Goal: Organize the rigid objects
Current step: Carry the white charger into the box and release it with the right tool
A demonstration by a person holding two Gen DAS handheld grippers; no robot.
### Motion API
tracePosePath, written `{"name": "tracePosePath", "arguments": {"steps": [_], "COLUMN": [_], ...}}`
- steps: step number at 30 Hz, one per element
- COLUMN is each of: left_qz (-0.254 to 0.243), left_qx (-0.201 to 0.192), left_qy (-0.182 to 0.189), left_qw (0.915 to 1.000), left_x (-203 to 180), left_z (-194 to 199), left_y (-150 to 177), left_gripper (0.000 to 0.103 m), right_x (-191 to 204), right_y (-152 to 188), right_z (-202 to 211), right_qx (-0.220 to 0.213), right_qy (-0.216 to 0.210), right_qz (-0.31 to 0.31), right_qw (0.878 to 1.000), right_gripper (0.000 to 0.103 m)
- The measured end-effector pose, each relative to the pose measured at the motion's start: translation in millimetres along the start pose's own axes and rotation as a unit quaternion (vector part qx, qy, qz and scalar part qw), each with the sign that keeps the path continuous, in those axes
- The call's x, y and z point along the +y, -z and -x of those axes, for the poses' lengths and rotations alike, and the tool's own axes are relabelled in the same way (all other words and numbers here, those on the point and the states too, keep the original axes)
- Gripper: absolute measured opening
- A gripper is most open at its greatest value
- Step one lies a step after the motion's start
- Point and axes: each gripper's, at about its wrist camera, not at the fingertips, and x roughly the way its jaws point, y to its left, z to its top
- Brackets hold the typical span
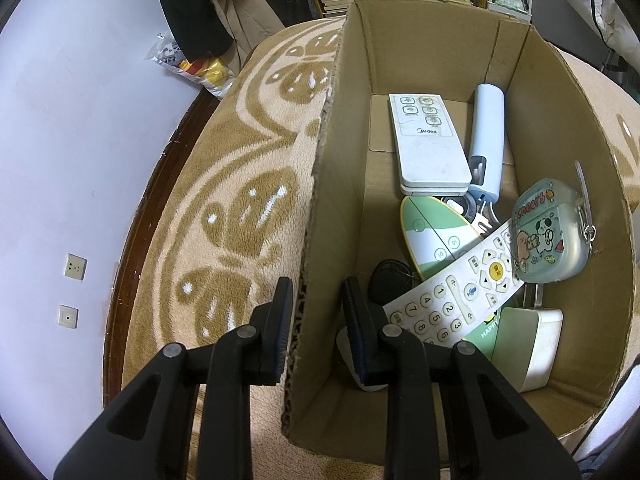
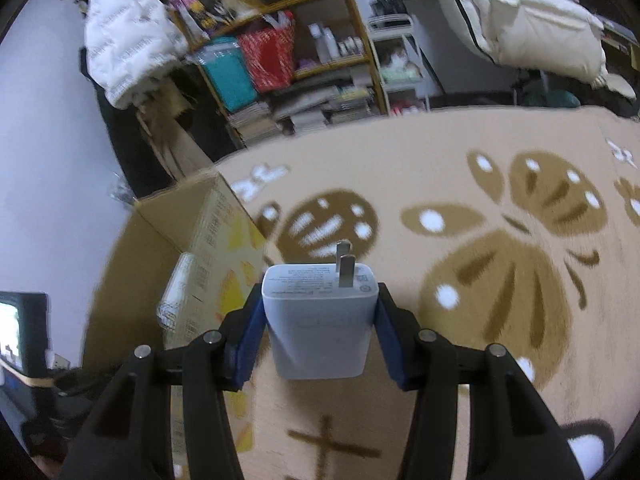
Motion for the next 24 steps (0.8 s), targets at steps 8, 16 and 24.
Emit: {"name": "tracePosePath", "arguments": {"steps": [8,16,24], "left_qz": [0.000,0.002,0.015], "left_qx": [0.000,0.001,0.005], "left_qy": [0.001,0.003,0.021], "left_qw": [1.0000,1.0000,0.9996], "left_x": [0,0,7], "left_z": [0,-1,-4], "left_y": [0,-1,-1], "left_gripper": [0.025,0.025,0.026], "right_x": [37,73,82], "right_y": [-10,-3,12], "right_z": [39,57,42], "right_qx": [-0.069,-0.092,-0.062], "right_qy": [-0.055,-0.100,-0.128], "right_qz": [0.054,0.105,0.112], "right_qw": [0.995,0.985,0.983], "right_gripper": [0.055,0.055,0.055]}}
